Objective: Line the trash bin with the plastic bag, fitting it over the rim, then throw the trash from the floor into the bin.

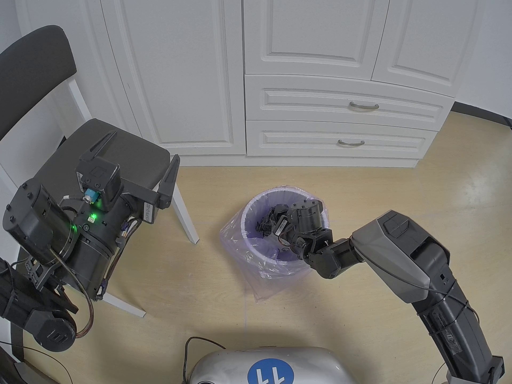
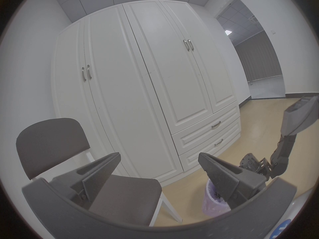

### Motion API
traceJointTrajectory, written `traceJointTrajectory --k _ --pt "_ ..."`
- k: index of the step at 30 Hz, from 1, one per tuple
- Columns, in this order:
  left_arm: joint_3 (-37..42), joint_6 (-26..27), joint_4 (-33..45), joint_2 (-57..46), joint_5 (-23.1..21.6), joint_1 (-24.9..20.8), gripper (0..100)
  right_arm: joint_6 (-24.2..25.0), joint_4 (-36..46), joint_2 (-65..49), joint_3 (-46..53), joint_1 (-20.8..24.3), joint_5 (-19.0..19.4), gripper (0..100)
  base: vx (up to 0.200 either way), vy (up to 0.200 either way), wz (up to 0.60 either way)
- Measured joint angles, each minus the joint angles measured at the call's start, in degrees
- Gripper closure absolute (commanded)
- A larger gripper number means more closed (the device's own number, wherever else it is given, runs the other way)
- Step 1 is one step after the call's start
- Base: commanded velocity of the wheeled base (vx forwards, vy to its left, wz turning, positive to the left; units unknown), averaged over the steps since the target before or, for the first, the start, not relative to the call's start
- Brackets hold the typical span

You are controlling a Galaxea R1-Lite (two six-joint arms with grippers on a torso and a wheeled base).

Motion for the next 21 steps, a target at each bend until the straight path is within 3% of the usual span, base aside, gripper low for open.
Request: traceJointTrajectory --k 4,12,21 --pt "0.1 0.0 0.0 -0.1 0.0 0.1 0 -1.0 -3.4 -3.9 6.5 0.5 1.0 100 0.0 0.0 0.0" --pt "0.2 0.0 0.0 -0.8 0.0 0.3 0 -8.1 -13.0 -13.8 23.7 3.6 3.8 100 0.0 0.0 0.0" --pt "0.2 0.1 0.0 -1.4 0.1 0.5 0 -9.5 -14.3 -15.9 29.0 9.5 4.5 100 0.0 0.0 0.0"
